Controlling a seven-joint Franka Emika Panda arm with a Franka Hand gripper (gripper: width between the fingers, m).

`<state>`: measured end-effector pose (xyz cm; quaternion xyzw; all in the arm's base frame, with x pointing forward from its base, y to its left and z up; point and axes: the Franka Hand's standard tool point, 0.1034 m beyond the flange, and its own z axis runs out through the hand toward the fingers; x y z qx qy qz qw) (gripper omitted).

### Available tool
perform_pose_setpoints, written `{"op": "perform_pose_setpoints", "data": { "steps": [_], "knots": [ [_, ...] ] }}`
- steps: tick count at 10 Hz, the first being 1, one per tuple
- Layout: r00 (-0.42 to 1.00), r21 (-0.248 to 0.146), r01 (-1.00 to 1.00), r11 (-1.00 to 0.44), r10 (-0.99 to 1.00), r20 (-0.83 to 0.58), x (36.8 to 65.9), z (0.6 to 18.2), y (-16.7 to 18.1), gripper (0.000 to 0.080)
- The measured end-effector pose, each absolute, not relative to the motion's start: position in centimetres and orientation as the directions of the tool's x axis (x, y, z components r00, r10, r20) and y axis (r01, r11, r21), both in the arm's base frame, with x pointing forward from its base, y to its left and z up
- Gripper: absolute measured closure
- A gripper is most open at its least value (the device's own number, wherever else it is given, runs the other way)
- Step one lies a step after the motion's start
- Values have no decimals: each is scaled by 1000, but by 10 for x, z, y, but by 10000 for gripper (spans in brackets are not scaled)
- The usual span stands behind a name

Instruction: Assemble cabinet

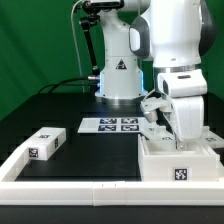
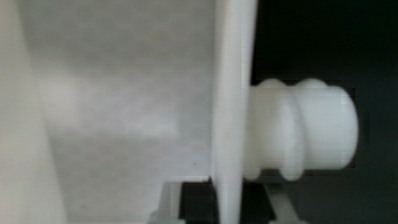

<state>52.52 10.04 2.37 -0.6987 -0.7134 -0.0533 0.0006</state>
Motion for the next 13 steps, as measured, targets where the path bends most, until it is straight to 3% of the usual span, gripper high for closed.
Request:
{"op": "perform_pose_setpoints", "data": {
  "steps": [4,5,6,7,8,9,10,11,13],
  "knots": [
    [-14,73,997,8,997,75,528,24,99,757],
    [-13,73,997,8,997,75,528,23,99,561],
    [-13,73,997,7,997,75,528,23,99,561],
    [-15,75,997,9,997,74,529,24,97,370],
    [-10,80,997,4,997,73,529,29,93,233],
    [-8,81,997,2,998,70,524,32,91,233],
    [-2,83,997,-4,998,66,517,40,91,68],
    [8,92,996,-13,998,63,510,50,94,21],
    [24,109,994,-30,998,62,484,70,104,4]
  ]
}}
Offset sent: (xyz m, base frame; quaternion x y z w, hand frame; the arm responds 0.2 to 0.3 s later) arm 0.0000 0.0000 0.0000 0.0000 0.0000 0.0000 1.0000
